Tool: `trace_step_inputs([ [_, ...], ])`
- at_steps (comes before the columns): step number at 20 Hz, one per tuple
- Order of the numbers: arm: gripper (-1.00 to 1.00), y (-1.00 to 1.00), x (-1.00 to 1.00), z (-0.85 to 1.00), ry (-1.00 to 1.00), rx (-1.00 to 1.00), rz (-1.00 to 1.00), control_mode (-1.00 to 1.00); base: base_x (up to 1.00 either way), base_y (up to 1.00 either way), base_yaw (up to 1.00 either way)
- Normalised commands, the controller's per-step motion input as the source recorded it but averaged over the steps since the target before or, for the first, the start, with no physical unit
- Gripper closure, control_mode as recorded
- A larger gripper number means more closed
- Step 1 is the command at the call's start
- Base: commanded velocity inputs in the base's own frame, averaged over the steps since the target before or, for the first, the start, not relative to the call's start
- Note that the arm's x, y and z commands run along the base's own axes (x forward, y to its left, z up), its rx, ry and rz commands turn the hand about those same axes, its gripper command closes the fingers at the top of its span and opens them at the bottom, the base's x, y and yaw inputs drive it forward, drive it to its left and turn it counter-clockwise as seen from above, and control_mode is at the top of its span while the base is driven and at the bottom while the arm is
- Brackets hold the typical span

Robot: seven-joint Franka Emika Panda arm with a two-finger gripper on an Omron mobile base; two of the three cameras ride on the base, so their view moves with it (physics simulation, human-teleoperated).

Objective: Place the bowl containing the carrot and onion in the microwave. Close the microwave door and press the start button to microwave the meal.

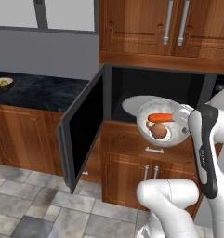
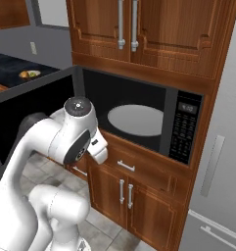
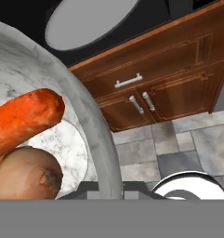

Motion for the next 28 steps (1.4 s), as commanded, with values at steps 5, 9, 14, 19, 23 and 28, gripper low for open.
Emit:
trace_step_inputs([
  [5, 1.00, -0.15, 0.51, -0.33, 0.00, 0.00, -0.08, -1.00, 0.00, 0.00, 0.00],
  [9, 1.00, -0.34, 0.40, -0.20, 0.00, 0.00, -0.14, -1.00, 0.00, 0.00, 0.00],
  [14, 1.00, -0.31, 0.49, -0.10, 0.00, 0.04, -0.26, -1.00, 0.00, 0.00, 0.00],
  [19, 1.00, -0.07, 0.55, 0.00, 0.00, 0.06, -0.25, -1.00, 0.00, 0.00, 0.00],
  [23, 1.00, -0.19, 0.51, 0.00, 0.00, 0.11, -0.11, -1.00, 0.00, 0.00, 0.00],
  [28, 1.00, -0.17, 0.41, -0.14, 0.00, 0.05, -0.01, -1.00, 0.00, 0.00, 0.00],
])
